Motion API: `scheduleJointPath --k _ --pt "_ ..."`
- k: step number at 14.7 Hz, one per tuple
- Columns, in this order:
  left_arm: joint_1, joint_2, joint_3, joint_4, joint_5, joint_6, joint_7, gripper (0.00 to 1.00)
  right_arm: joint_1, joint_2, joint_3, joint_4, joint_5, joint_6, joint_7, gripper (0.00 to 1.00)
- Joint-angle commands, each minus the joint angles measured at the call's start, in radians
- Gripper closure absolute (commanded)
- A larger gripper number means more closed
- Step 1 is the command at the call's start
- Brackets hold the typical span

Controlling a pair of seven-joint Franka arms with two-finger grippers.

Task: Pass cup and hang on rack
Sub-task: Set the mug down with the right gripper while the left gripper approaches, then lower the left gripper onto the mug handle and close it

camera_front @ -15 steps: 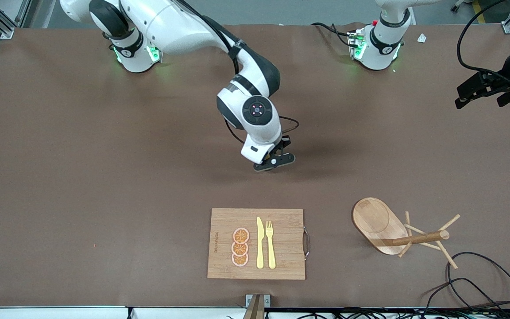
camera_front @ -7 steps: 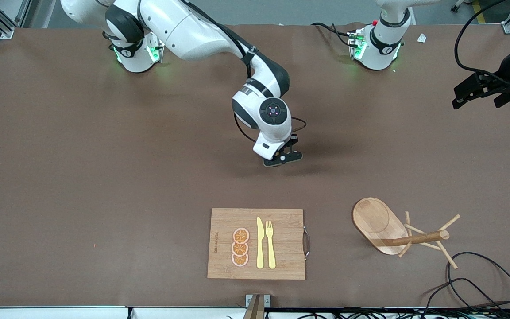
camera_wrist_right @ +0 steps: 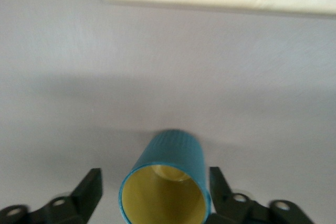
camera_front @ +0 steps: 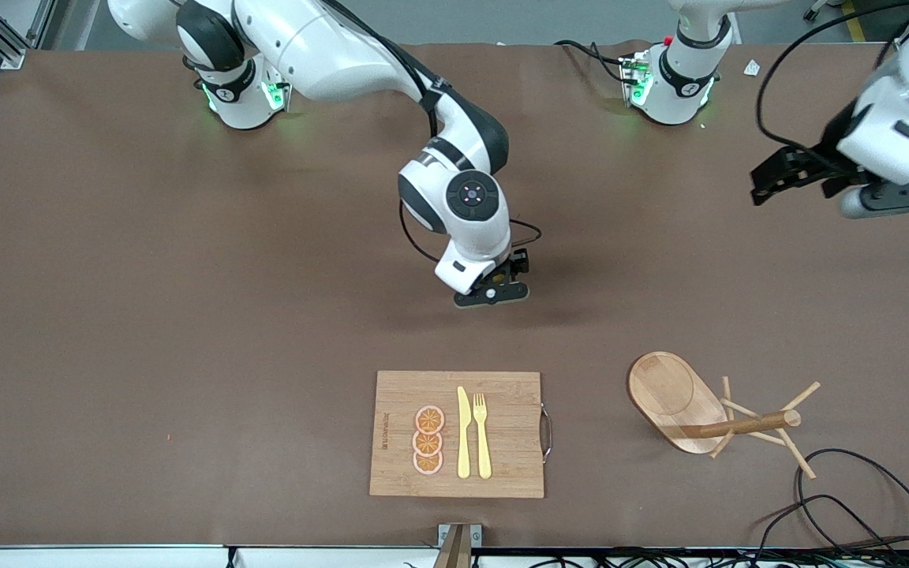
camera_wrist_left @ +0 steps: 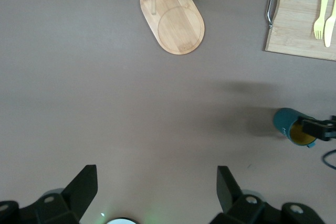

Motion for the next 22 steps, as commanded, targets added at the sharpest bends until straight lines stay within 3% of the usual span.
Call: scheduleJointPath --k 1,3,5,9,11,15,22 --pt "-0.003 0.011 -0.091 -0.045 0.074 0.044 -0.127 0.00 -0.076 -0.084 0.009 -0.025 0.001 -0.017 0.015 0.00" --pt "-0.006 0.015 -0.133 -0.072 0.077 0.078 -0.195 0.00 -0.148 -0.157 0.004 -0.037 0.005 -0.051 0.014 0.00" --pt "-0.006 0.015 -0.189 -0.115 0.088 0.117 -0.242 0.00 -0.248 -0.222 0.003 -0.037 -0.005 -0.187 -0.017 0.00" --pt "-0.026 0.057 -0.300 -0.177 0.120 0.249 -0.463 0.00 -0.476 -0.320 -0.014 -0.040 -0.041 -0.315 -0.269 0.00" --pt "-0.099 0.118 -0.311 -0.166 0.210 0.272 -0.595 0.00 -0.565 -0.351 -0.014 -0.041 -0.043 -0.353 -0.409 0.00" --pt "-0.280 0.303 -0.309 -0.076 0.378 0.291 -0.894 0.00 -0.691 -0.424 -0.016 -0.066 -0.060 -0.382 -0.504 0.00" --pt "-0.642 0.691 -0.283 0.084 0.824 0.289 -1.409 0.00 -0.822 -0.687 -0.016 -0.311 -0.071 -0.376 -0.635 0.00"
